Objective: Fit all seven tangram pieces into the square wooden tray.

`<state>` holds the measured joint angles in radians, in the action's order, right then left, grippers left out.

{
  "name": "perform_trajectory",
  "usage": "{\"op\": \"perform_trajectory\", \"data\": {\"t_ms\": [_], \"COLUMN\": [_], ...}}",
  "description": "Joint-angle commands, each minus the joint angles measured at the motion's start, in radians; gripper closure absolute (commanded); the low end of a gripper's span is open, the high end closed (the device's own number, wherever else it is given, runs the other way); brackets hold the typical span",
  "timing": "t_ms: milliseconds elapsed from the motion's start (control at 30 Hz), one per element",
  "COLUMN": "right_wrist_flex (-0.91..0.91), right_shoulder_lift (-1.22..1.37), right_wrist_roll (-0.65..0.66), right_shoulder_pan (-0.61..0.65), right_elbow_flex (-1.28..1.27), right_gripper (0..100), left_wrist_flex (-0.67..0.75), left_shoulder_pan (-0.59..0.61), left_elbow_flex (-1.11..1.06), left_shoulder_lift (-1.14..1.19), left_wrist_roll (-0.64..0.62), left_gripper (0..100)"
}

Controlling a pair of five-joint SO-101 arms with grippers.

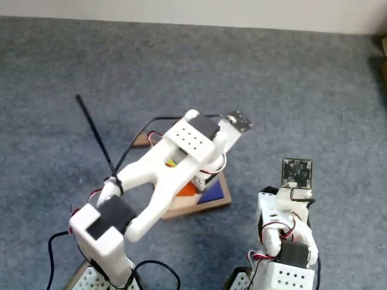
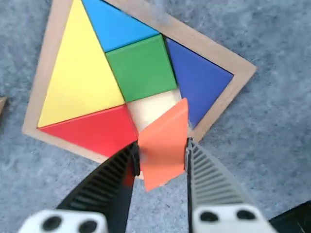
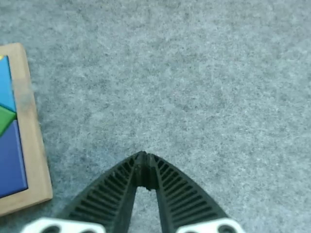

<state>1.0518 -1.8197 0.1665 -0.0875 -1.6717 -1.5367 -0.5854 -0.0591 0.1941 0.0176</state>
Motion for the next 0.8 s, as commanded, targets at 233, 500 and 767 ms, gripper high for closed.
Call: {"op": "perform_trajectory", "data": {"t_ms": [233,500,767], "right_wrist_flex": [-0.018,-0.018,-0.018], "right_shoulder_lift": [-0.007,-0.007,-0.007], "right_wrist_roll": [-0.005,-0.005,-0.005], "right_shoulder_pan": [-0.010,-0.010,-0.010], "right_elbow_flex": [-0.142,-0.142,-0.142], "right_gripper": [99.3,99.3,99.3], "left_wrist_flex": [-0.011,0.147,0.204], "left_shoulder_pan": [-0.030,0.041,0.176], "left_elbow_flex": [-0.028,-0.199,-0.232], "left_shoulder_lift": [-0.177,-0.206,-0.216], "left_wrist_roll": [-0.002,0.071,0.077], "left_gripper": [96,95,78]}}
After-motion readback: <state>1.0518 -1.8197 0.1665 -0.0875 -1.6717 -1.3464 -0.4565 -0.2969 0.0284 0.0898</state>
